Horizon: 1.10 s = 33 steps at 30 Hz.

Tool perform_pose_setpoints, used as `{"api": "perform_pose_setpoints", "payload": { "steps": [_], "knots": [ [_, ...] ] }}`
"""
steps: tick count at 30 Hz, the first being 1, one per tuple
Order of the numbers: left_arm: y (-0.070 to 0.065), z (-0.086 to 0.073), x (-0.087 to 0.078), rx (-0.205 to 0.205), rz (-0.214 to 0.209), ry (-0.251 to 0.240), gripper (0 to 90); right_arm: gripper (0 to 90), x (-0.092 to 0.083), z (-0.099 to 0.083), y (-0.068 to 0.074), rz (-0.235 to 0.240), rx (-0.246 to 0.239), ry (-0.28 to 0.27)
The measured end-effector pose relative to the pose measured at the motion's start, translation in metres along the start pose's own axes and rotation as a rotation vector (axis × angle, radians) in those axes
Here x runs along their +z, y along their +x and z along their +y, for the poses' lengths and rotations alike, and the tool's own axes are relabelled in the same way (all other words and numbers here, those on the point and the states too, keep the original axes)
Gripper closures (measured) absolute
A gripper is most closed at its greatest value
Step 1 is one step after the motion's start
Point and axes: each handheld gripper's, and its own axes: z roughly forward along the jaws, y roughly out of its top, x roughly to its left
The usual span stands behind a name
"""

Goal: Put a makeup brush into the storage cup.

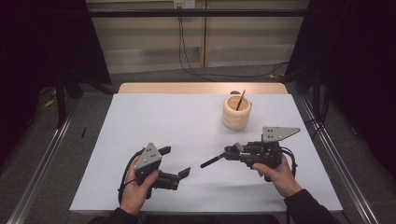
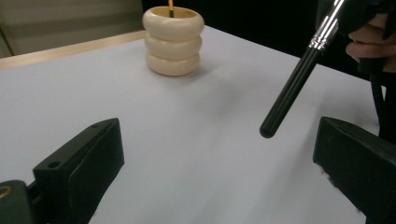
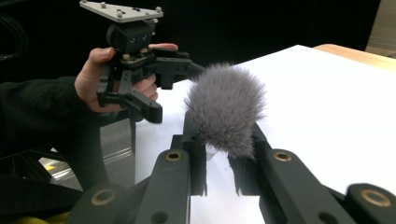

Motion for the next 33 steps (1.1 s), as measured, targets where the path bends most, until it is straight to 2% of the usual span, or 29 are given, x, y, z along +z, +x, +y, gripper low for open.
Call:
{"api": "perform_pose_setpoints", "payload": {
  "steps": [4, 6, 7, 8, 9, 13, 14, 18, 24, 29, 33],
  "knots": [
    [0.005, -0.003, -0.006, -0.004, 0.014, -0.016, 1.8, 77.2, 0.0, -0.001, -0.001, -0.008, 0.003, 0.006],
    [0.008, -0.006, -0.012, 0.021, 0.044, -0.008, 1.8, 77.2, 0.0, -0.001, -0.002, -0.013, 0.005, 0.008],
    [0.008, -0.006, -0.012, 0.021, 0.044, -0.008, 1.8, 77.2, 0.0, -0.001, -0.002, -0.013, 0.005, 0.008],
    [0.009, -0.008, -0.015, 0.018, 0.032, -0.028, 1.8, 77.1, 0.0, -0.001, -0.002, -0.017, 0.009, 0.01],
    [0.009, -0.008, -0.017, 0.022, 0.051, -0.032, 1.8, 77.2, 0.0, -0.002, -0.002, -0.023, 0.01, 0.011],
    [0.01, -0.008, -0.021, 0.025, 0.06, -0.042, 1.7, 77.2, -0.001, -0.002, -0.004, -0.031, 0.014, 0.012],
    [0.011, -0.01, -0.022, 0.021, 0.078, -0.05, 1.7, 77.2, -0.003, -0.001, -0.004, -0.039, 0.017, 0.008],
    [0.012, -0.015, -0.024, 0.015, 0.068, -0.051, 1.8, 77.2, -0.007, -0.001, -0.006, -0.056, 0.023, 0.005],
    [0.015, -0.02, -0.029, 0.018, 0.086, -0.072, 1.7, 77.2, -0.01, 0.0, -0.008, -0.089, 0.029, 0.008],
    [0.016, -0.022, -0.031, 0.017, 0.091, -0.067, 1.5, 77.1, -0.013, 0.001, -0.009, -0.103, 0.035, 0.004],
    [0.016, -0.026, -0.034, 0.012, 0.086, -0.059, 1.5, 77.1, -0.019, 0.002, -0.014, -0.133, 0.052, -0.009]
  ]
}}
